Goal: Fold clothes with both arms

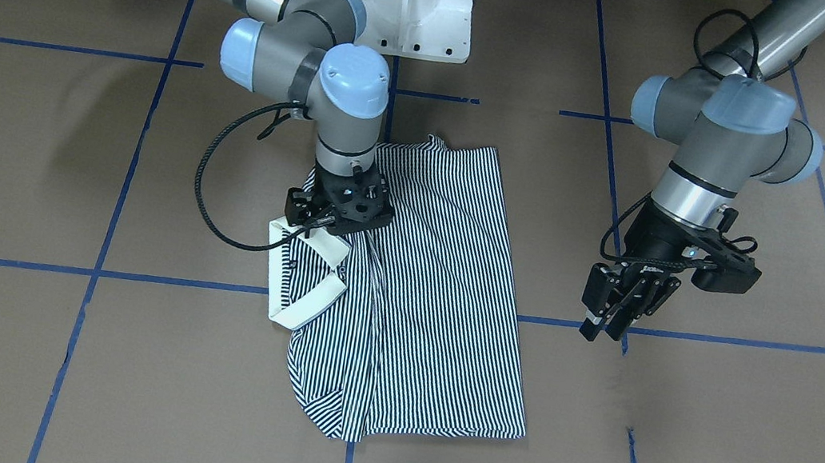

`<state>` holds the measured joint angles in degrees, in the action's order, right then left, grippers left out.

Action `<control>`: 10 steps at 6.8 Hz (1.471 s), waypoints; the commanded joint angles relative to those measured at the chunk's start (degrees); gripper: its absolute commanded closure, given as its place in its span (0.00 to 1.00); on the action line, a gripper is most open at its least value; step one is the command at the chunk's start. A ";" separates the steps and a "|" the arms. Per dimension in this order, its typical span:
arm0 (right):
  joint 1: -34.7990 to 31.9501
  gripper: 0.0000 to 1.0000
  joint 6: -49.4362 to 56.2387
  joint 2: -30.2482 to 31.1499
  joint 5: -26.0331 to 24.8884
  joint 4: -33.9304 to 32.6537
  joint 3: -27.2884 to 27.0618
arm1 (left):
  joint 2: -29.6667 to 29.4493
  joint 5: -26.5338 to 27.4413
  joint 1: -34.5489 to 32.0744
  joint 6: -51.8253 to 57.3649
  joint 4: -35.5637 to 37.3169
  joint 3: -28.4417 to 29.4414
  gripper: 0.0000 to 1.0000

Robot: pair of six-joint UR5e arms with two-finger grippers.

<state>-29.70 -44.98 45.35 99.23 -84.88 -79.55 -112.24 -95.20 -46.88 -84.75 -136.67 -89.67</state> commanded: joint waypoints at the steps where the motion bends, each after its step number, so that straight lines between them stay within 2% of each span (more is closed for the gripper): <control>1: -3.68 0.00 5.49 6.47 1.65 0.06 -5.24 | 0.00 0.02 0.12 -0.51 0.00 -0.07 0.46; 4: -6.15 0.00 8.25 8.53 3.07 0.06 -6.67 | -0.08 -0.07 0.21 -0.42 0.00 -0.07 0.46; 5: -5.63 0.00 0.07 7.05 2.98 0.24 -7.88 | -0.08 -0.07 0.21 -0.42 0.09 -1.11 0.46; 6: -1.54 0.00 -13.68 7.38 2.46 0.32 -12.94 | -0.08 -0.33 0.21 -0.51 0.09 -1.56 0.46; 7: 2.42 0.00 -27.48 8.34 -0.15 0.33 -16.91 | -0.08 -0.42 0.21 -0.59 0.09 -1.56 0.46; 8: 6.37 0.03 -41.97 9.48 -4.79 0.33 -19.99 | 0.00 -0.33 0.21 -0.59 0.09 -1.47 0.46; 9: 10.07 0.12 -50.21 12.89 -8.32 0.33 -23.51 | 0.00 -0.33 0.21 -0.59 0.09 -1.47 0.46; 10: 13.24 0.17 -58.56 13.97 -11.22 0.33 -23.80 | 0.00 -0.33 0.21 -0.59 0.09 -1.47 0.46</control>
<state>-20.37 -93.13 57.42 91.68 -84.55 -101.68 -112.25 -95.54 -46.67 -85.34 -136.58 -91.15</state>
